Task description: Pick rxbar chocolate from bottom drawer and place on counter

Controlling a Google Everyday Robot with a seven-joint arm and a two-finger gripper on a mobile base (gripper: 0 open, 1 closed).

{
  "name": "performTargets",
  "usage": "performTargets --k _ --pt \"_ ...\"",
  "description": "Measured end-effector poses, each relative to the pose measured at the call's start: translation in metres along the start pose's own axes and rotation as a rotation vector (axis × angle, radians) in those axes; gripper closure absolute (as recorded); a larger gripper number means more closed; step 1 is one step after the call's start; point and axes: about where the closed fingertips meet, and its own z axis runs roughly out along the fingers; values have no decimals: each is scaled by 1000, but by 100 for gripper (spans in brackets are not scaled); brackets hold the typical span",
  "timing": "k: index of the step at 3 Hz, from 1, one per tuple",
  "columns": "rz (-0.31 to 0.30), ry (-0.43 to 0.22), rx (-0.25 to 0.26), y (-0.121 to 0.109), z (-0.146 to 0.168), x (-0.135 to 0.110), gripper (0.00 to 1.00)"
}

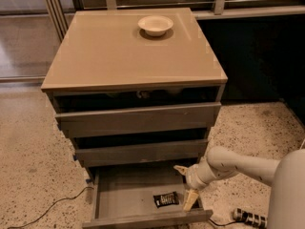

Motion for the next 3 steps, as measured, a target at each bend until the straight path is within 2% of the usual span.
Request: performTargets --k 1,2,3 --pt "-29 -73 -38 -8 53 8 0" --pt "-29 -74 -37 -9 53 9 0" --pt "-29 -74 -38 -9 53 8 24"
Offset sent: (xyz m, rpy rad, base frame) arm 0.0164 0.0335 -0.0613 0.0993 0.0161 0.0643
